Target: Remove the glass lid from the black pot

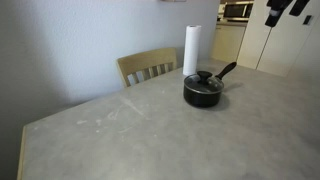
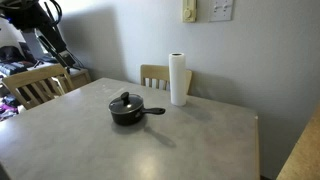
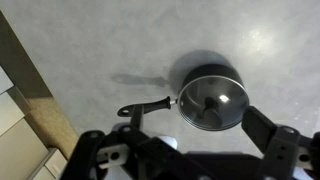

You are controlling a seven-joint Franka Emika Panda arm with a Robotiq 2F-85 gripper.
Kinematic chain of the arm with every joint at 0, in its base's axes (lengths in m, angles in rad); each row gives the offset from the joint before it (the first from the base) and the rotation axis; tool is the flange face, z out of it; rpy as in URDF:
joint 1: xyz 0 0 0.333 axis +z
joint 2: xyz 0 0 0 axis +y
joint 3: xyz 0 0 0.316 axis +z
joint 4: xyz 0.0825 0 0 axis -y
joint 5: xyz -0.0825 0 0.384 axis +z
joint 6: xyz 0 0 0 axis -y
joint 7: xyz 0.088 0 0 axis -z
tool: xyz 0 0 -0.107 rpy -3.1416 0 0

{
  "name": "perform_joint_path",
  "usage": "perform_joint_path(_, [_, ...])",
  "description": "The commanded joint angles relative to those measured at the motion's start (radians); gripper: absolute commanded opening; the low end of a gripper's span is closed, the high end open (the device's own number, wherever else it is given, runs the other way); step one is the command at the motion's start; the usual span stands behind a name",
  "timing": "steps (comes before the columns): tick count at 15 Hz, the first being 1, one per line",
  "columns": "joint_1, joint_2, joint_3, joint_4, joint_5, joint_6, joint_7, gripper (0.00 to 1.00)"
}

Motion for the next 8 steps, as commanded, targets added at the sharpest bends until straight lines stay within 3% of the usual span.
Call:
perform_joint_path(1, [0.018, 0.001, -0.017, 0.002, -0.008, -0.003, 0.006, 1.0])
perform_joint_path(8, [0.039, 0.013, -0.041, 0.016, 0.035, -0.02, -0.047, 1.0])
